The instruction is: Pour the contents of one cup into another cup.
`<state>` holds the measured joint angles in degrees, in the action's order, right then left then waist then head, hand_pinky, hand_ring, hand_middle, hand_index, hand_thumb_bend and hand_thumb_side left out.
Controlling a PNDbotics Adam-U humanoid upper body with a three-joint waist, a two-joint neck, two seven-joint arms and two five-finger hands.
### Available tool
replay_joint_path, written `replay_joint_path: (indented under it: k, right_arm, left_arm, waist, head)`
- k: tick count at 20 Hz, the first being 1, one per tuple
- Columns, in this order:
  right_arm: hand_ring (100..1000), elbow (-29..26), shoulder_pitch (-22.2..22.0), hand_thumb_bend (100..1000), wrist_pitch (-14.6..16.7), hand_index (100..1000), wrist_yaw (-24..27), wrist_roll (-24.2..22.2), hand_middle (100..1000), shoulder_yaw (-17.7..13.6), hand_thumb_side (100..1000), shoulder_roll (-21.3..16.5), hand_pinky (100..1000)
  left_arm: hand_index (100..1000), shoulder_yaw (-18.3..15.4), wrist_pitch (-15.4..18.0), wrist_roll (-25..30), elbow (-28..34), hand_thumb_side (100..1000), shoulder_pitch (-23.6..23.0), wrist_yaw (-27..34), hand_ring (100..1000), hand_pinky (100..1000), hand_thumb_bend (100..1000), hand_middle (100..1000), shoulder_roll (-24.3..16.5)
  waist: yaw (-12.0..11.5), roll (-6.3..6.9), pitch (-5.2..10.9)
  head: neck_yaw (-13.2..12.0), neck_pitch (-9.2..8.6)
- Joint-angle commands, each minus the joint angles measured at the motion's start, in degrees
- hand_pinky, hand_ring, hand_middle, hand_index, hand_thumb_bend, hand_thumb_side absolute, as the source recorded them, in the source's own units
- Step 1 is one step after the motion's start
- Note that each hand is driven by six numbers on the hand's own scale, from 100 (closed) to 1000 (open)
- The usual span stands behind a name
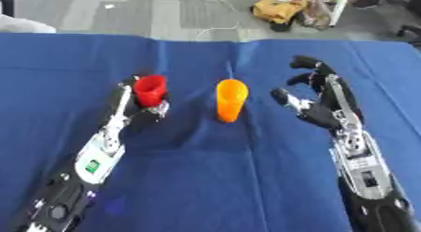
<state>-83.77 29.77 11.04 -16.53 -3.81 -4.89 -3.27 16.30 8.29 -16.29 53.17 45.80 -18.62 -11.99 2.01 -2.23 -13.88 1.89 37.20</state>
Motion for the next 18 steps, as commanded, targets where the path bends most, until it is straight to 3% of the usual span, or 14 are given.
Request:
replay_joint_path:
  k: [1, 9, 18]
  right_arm:
    - [620, -0.8, 0.9, 762, 0.0, 840, 0.4, -0.1, 738, -0.3, 453, -0.5, 828]
    - [620, -0.8, 0.9, 761, 0.0, 840, 0.3, 0.0, 738, -0.3, 455, -0.5, 828]
    - [612, 0.1, 1.1, 794, 0.1, 836, 0.0, -0.4, 733, -0.5, 404, -0.8, 821]
  left_arm:
    - [882, 0.3, 0.3, -1.4, 0.6, 332, -0.2, 0.2, 473, 227, 100, 536, 0.3]
    - [841, 0.7, 0.7, -6.3, 6.5, 335, -0.9, 1.0, 394, 106, 100, 470, -1.1]
    - [825, 1.4, -2.7, -7.2, 21.7, 348, -4.6, 5.8, 369, 100, 100, 447, -5.3]
  waist:
    - [0.0, 0.01, 0.75]
    - [-0.1, 0.03, 0.87]
    - [-0.6, 0.21, 1.03]
  head:
    - [0.1, -0.31]
    - [0.4, -0.42]
    - [0.9, -0.65]
